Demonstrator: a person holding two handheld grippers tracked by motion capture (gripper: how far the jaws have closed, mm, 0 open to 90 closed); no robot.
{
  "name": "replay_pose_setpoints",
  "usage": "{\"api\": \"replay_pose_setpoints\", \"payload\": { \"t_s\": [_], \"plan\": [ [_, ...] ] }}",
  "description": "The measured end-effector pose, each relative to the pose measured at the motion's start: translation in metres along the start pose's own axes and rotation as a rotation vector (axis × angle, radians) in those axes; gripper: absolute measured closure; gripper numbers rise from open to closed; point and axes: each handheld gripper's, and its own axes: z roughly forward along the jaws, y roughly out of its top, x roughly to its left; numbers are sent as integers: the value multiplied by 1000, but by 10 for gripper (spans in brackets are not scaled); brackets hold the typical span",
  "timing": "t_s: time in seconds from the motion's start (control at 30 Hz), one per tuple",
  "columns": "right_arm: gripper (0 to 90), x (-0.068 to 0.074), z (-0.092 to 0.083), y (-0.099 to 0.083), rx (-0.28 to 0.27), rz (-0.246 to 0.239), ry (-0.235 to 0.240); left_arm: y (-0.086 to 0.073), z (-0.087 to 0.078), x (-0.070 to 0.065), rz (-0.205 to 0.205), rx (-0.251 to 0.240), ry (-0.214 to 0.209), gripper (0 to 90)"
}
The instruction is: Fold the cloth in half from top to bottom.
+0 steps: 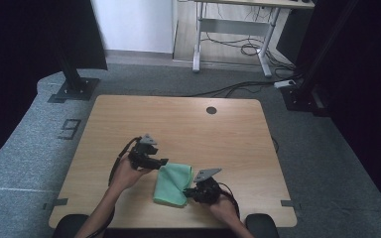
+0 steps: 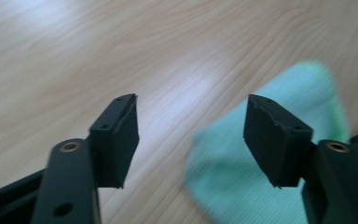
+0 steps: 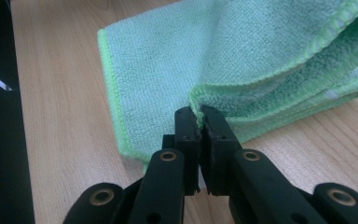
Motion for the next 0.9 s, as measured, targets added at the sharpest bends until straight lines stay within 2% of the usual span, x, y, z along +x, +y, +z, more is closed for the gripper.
{"api": "replay_pose_setpoints", "payload": {
  "t_s": [0.03,0.17,0.33,0.57,0.63,0.77,0.9],
  "plan": [
    [850,0,0,0,-2,4,0,7,3,-4,17,7,-14,382],
    [849,0,0,-1,-7,16,3,31,18,-19,42,26,-78,408],
    [848,-1,0,-2,-14,24,8,48,35,-36,82,71,-110,420],
    [848,-3,0,-3,-21,35,18,50,52,-49,113,143,-132,475],
    [847,-3,0,-3,-23,42,22,50,54,-50,121,163,-135,528],
    [847,-4,0,-4,-25,47,27,49,58,-50,106,196,-168,641],
    [846,-5,0,-4,-27,50,31,48,60,-50,104,232,-174,803]
  ]
}}
